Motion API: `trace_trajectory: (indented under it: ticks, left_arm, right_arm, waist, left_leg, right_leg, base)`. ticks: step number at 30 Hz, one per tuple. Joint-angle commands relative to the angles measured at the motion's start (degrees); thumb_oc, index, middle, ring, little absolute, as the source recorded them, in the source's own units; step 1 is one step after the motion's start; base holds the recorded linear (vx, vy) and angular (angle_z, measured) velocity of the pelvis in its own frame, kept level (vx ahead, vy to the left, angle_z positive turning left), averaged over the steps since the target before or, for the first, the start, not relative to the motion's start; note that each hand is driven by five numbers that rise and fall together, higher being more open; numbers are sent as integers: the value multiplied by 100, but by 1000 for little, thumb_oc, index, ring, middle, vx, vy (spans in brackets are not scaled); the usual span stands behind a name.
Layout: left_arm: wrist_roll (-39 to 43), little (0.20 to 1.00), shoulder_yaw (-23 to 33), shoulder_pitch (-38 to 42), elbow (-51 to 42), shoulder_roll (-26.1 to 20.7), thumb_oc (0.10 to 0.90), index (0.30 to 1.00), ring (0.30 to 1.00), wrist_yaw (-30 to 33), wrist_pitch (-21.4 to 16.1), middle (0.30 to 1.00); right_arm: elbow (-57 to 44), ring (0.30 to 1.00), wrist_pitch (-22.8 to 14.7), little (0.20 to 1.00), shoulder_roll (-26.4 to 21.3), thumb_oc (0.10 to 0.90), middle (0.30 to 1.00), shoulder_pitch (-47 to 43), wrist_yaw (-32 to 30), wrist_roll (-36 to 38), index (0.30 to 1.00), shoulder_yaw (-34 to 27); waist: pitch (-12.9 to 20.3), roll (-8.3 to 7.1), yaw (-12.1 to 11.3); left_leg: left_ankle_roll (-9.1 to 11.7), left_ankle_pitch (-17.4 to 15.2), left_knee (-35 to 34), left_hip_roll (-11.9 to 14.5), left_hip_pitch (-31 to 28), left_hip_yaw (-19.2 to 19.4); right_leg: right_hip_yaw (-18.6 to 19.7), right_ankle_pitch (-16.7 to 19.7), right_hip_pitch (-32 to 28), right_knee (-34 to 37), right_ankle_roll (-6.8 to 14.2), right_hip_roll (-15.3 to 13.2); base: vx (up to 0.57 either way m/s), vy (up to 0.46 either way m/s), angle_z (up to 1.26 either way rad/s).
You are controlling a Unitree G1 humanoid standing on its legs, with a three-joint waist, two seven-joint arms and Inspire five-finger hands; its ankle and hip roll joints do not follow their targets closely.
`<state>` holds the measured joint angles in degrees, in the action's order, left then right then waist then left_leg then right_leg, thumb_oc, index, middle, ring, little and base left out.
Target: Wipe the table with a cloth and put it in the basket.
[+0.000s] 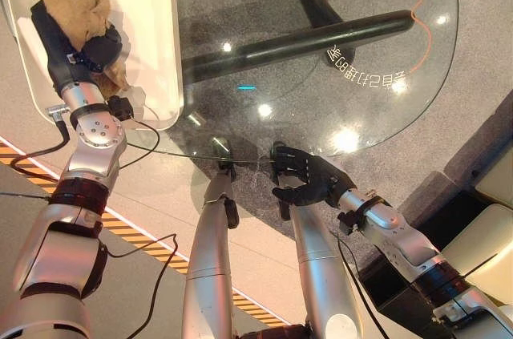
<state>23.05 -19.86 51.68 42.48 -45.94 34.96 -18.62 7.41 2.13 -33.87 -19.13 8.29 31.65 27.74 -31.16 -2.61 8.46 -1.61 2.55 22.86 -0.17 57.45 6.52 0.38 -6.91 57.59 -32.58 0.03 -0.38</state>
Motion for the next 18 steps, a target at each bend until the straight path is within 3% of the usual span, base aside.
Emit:
trace_trajectory:
  ticks: [1,4,9,10,18]
  left_arm:
    - [-61,200,53,516,-52,-451,100,300,300,-126,-41,300]
    - [8,200,-114,625,165,-436,100,300,300,-349,283,300]
    - [3,200,-232,734,348,-430,100,300,300,-556,386,300]
    - [69,900,-271,761,379,-427,800,900,900,-652,459,900]
    - [124,900,-283,750,438,-424,800,900,900,-561,408,900]
  right_arm:
    - [-182,900,-248,900,96,800,900,178,90,192,900,149]
    - [-144,900,-272,900,109,800,900,118,64,237,900,176]
    - [-127,900,-303,900,103,800,900,56,56,310,900,205]
    - [-139,900,-290,900,96,800,900,34,58,332,900,208]
    - [-292,900,-203,900,107,800,900,82,49,302,900,183]
  waist:
    - [137,-60,-3]
    - [137,-83,28]
    - [137,-113,50]
    - [137,-123,53]
    - [137,-96,46]
  left_leg:
    - [-218,-559,411,-234,-208,-119]
    - [-206,-543,388,-229,-206,-114]
    - [-203,-539,360,-222,-203,-106]
    - [-202,-535,331,-222,-226,-108]
    - [-195,-520,289,-239,-291,-129]
  right_leg:
    - [-19,1093,-136,1045,38,257]
    - [-14,1149,-127,1080,60,257]
    - [-14,1183,-131,1135,68,257]
    - [-17,1188,-151,1160,69,259]
    - [-24,1142,-211,1177,40,252]
  base:
    - [0,0,0]
    - [0,0,0]
    - [0,0,0]
    - [0,0,0]
    - [0,0,0]
